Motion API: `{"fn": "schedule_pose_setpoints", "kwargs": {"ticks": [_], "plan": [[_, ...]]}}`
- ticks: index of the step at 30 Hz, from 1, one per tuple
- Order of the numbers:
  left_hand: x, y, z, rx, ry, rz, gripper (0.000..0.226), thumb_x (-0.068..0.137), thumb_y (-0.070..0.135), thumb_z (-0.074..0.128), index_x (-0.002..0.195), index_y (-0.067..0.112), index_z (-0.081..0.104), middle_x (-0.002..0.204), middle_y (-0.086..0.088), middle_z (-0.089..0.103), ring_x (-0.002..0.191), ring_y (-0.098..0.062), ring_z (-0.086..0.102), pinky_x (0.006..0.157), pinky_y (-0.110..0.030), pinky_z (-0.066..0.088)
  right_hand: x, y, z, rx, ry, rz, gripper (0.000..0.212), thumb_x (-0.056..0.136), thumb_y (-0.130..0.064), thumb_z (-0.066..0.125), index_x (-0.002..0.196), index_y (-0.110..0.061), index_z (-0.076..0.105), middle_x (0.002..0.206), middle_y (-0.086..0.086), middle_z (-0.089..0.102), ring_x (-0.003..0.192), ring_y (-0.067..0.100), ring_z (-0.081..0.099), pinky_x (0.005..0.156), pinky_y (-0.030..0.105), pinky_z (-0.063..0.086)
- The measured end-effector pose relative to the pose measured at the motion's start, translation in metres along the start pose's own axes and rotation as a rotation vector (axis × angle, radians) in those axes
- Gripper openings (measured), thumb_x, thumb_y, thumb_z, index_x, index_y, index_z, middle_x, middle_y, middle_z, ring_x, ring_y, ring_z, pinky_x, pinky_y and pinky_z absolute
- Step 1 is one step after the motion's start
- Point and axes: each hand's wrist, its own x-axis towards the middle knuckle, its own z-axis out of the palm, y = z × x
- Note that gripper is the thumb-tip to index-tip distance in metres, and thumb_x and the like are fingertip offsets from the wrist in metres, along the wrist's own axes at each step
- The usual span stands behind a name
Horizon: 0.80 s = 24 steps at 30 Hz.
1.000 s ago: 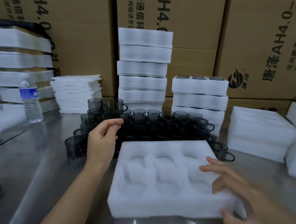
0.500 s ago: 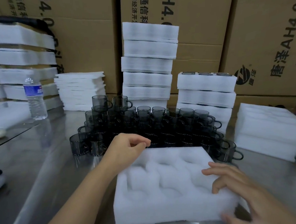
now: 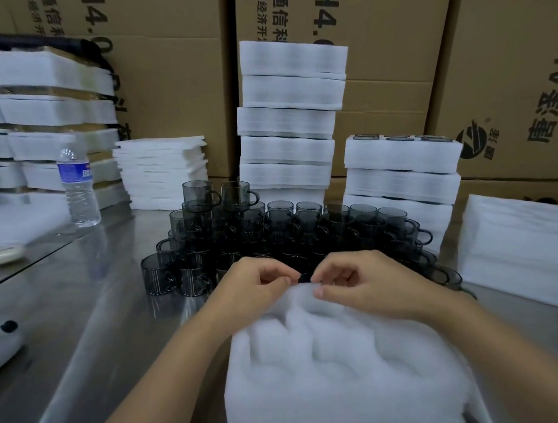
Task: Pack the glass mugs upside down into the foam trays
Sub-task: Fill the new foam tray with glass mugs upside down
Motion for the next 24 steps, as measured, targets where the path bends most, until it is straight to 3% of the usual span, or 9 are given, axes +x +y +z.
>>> {"fn": "schedule_pose_setpoints", "kwargs": {"ticks": [2,7,10,14,18,20,24], "plan": [[0.002,-0.001,0.000,0.018,0.007,0.011,0.034,0.089,0.010,0.063,0.077,0.041,0.070,0.082,0.023,0.071,0.081,0.007,0.064,0.075,-0.011,0.046,0.004,0.006,0.009,-0.027,-0.039,-0.002,0.009,0.079,-0.035,0.074,0.085,-0.030,0.071,0.078,-0.012,0.064,0.079,0.005,0.057,0.075,0.020,0.046],[0.008,0.006,-0.012,0.148,0.009,0.092,0.033,0.089,0.012,0.062,0.085,0.043,0.069,0.089,0.030,0.067,0.090,0.011,0.059,0.081,-0.007,0.042,0.002,0.016,0.017,-0.069,-0.066,-0.053,0.005,0.082,-0.039,0.070,0.080,-0.034,0.071,0.083,-0.013,0.061,0.095,0.011,0.049,0.090,0.027,0.039],[0.034,0.008,-0.041,0.551,0.191,0.204,0.025,0.089,0.018,0.060,0.109,0.030,0.069,0.121,0.017,0.060,0.117,-0.007,0.049,0.102,-0.025,0.032,0.003,0.016,0.015,-0.082,-0.068,-0.062,0.008,0.083,-0.039,0.069,0.080,-0.032,0.070,0.084,-0.013,0.061,0.094,0.013,0.048,0.090,0.028,0.038],[0.084,0.008,-0.084,0.850,0.331,0.101,0.043,0.089,0.021,0.060,0.132,0.025,0.055,0.146,-0.004,0.039,0.133,-0.025,0.034,0.108,-0.041,0.027,0.003,0.019,0.016,-0.089,-0.081,-0.074,0.011,0.084,-0.042,0.065,0.080,-0.033,0.070,0.085,-0.017,0.061,0.091,0.009,0.046,0.088,0.026,0.037],[0.125,0.009,-0.115,1.068,0.191,-0.154,0.056,0.092,0.031,0.056,0.144,0.033,0.035,0.155,-0.011,0.020,0.133,-0.034,0.036,0.107,-0.051,0.028,0.003,0.020,0.017,-0.107,-0.087,-0.075,0.010,0.086,-0.042,0.063,0.080,-0.036,0.068,0.087,-0.018,0.060,0.091,0.005,0.044,0.091,0.023,0.034],[0.136,0.008,-0.121,1.099,0.065,-0.249,0.054,0.095,0.035,0.053,0.145,0.037,0.030,0.155,-0.008,0.022,0.129,-0.033,0.043,0.104,-0.048,0.032,0.003,0.019,0.017,-0.099,-0.092,-0.067,0.010,0.086,-0.042,0.062,0.077,-0.039,0.066,0.087,-0.016,0.060,0.091,0.005,0.044,0.092,0.022,0.033],[0.145,0.000,-0.119,1.220,0.000,-0.198,0.049,0.096,0.037,0.050,0.142,0.039,0.035,0.149,-0.002,0.035,0.127,-0.027,0.045,0.101,-0.043,0.034,0.003,0.019,0.017,-0.097,-0.105,-0.064,0.011,0.087,-0.041,0.062,0.076,-0.043,0.063,0.086,-0.017,0.058,0.090,0.004,0.042,0.091,0.022,0.031]]}}
